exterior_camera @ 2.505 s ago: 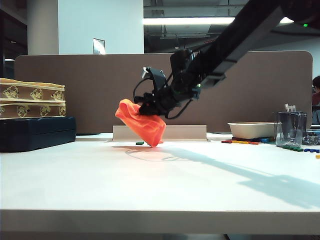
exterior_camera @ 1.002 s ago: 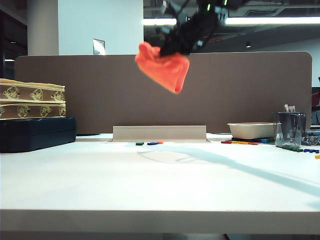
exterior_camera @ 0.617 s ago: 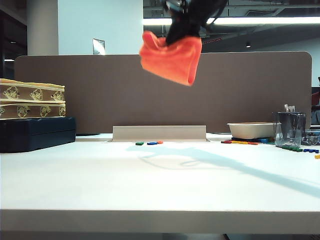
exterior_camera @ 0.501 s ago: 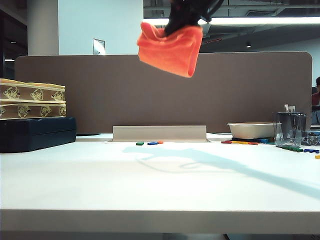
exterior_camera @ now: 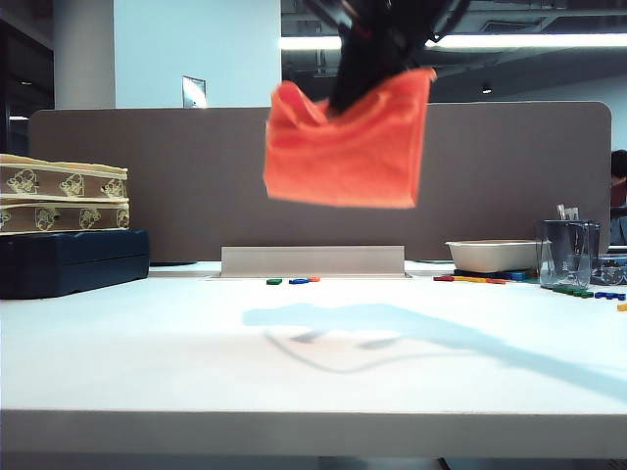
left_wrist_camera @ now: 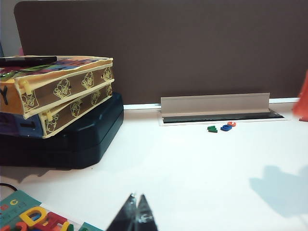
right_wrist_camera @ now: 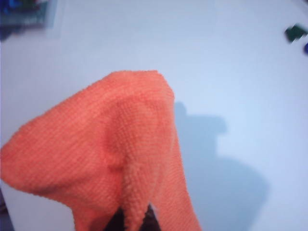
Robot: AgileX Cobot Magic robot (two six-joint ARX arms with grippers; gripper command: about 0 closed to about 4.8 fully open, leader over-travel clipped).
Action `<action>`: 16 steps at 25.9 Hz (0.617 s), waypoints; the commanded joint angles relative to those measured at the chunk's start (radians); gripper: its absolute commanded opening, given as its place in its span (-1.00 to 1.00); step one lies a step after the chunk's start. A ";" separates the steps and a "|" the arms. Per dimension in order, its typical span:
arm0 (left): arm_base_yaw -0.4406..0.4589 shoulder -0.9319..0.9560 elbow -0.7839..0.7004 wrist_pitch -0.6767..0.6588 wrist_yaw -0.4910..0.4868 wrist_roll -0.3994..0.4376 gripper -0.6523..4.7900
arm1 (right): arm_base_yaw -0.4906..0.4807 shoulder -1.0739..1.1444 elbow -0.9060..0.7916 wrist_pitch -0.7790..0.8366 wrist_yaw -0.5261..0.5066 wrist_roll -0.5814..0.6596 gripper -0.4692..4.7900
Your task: Use an orange cloth to wipe the letter magnets on the table away for a distance.
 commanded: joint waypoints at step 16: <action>0.001 0.000 0.006 0.011 0.006 -0.007 -0.78 | 0.004 -0.007 -0.313 0.118 -0.006 -0.040 -0.83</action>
